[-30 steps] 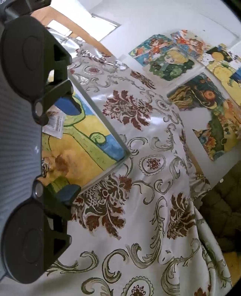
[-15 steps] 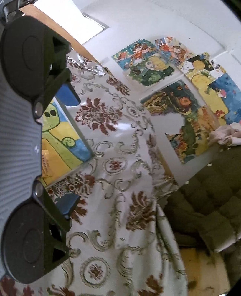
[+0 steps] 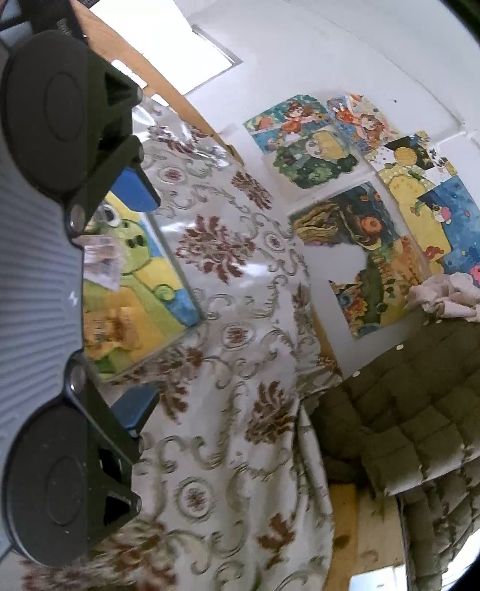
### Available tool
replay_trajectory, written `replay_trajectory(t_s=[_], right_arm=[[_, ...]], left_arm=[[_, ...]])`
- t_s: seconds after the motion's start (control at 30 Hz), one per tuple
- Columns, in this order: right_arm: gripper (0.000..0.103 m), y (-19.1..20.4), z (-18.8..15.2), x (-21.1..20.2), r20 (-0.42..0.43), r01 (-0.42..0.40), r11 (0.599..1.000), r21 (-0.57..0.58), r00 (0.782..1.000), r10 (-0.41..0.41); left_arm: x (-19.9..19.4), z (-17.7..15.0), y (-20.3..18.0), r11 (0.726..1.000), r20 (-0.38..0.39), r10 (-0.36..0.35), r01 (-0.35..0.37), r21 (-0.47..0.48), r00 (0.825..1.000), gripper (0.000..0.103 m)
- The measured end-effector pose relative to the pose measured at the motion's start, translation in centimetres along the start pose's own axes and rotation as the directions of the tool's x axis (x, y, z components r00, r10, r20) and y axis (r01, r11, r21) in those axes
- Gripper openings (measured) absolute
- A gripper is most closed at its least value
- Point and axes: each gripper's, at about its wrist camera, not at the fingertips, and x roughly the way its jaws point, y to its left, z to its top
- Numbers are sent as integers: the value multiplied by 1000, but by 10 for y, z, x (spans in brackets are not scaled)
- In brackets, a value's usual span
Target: Organize snacks
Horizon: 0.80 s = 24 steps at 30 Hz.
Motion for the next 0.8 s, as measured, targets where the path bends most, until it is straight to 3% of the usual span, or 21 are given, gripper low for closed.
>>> replay_trajectory(t_s=[0.47, 0.8], right_arm=[[103, 28, -68, -85, -34, 49, 989, -136, 998, -54], [103, 48, -106, -126, -31, 61, 980, -187, 997, -68]], left_arm=[[-96, -61, 25, 996, -14, 90, -90, 9, 996, 102], [-138, -100, 42, 991, -21, 136, -136, 4, 990, 102]])
